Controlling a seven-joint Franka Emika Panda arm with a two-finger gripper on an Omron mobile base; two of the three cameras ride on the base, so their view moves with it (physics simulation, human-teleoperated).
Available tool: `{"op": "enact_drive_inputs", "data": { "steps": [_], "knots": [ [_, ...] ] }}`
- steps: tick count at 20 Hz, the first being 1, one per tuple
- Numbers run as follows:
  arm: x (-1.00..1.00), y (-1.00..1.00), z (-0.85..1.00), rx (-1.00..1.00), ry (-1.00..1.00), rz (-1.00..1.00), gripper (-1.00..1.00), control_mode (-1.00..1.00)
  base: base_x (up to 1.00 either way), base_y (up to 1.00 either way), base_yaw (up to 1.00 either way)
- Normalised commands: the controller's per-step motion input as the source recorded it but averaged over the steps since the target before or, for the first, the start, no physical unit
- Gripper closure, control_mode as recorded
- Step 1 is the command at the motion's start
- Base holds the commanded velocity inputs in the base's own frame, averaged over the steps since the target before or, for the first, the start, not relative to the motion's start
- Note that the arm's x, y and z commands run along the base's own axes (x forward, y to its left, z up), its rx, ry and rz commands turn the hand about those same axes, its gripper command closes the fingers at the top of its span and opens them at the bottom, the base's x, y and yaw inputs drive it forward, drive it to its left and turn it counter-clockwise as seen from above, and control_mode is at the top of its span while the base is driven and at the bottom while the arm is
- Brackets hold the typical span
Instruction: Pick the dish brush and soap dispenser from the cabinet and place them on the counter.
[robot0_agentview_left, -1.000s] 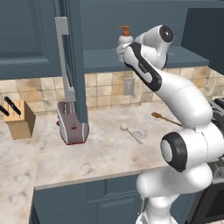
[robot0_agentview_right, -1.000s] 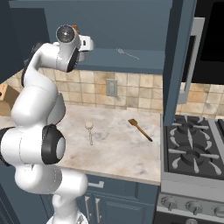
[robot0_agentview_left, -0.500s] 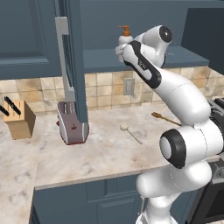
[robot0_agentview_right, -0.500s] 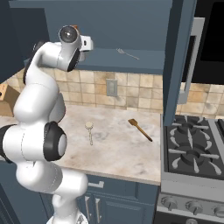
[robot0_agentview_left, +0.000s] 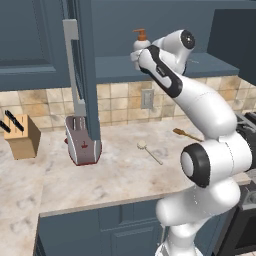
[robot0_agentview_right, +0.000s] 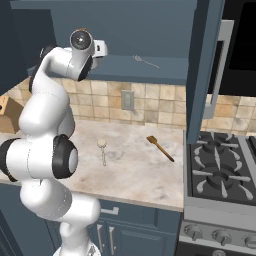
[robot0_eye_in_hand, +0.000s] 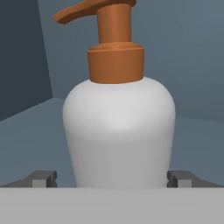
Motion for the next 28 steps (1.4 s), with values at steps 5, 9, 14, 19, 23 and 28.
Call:
{"op": "enact_drive_inputs", "data": {
  "steps": [5,9,14,19,23,28],
  "knots": [
    [0.10,0.02,-0.03,0.00,-0.04,0.00,-1.00,-1.00,0.00,0.00,0.00],
    [0.02,0.03,0.00,0.00,0.00,0.00,1.00,-1.00,0.00,0.00,0.00],
    [0.00,-0.02,0.00,0.00,0.00,-0.01,1.00,-1.00,0.00,0.00,0.00],
    [-0.13,-0.07,0.05,0.06,-0.04,-0.06,1.00,-1.00,0.00,0.00,0.00],
    [-0.25,-0.13,0.17,0.11,-0.05,-0.04,1.00,-1.00,0.00,0.00,0.00],
    [-0.27,-0.08,0.24,0.09,-0.02,-0.06,1.00,-1.00,0.00,0.00,0.00]
  ]
}}
